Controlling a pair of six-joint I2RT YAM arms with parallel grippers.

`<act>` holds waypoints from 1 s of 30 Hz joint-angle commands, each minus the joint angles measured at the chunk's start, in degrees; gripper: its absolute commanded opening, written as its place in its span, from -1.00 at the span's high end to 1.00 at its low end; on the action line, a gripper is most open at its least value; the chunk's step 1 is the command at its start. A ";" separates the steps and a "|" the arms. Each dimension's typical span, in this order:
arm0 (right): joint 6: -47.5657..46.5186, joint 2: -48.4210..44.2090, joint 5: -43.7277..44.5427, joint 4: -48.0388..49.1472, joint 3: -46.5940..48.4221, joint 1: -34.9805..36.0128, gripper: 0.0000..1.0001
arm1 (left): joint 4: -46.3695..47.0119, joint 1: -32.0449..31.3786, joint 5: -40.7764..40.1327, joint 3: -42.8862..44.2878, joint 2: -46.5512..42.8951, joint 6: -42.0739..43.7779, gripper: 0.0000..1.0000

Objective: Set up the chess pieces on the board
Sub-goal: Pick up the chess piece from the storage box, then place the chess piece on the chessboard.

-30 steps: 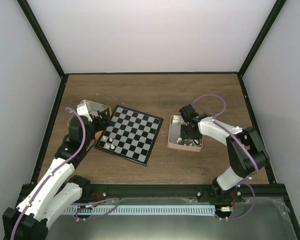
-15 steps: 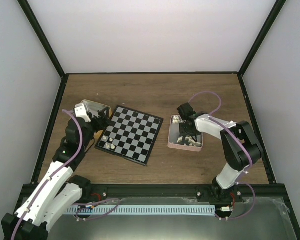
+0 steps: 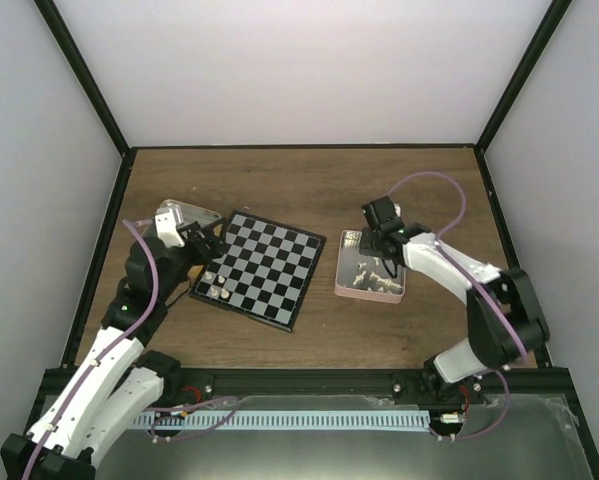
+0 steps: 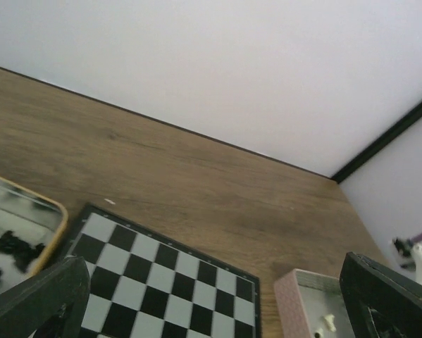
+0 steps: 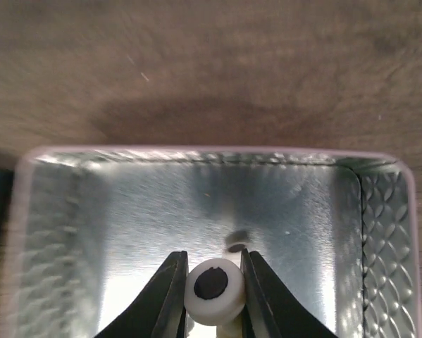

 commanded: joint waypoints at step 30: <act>68.53 -19.44 -44.18 40.02 -10.25 8.88 0.67 | 30.03 -27.60 5.00 2.69 26.05 -18.27 -0.32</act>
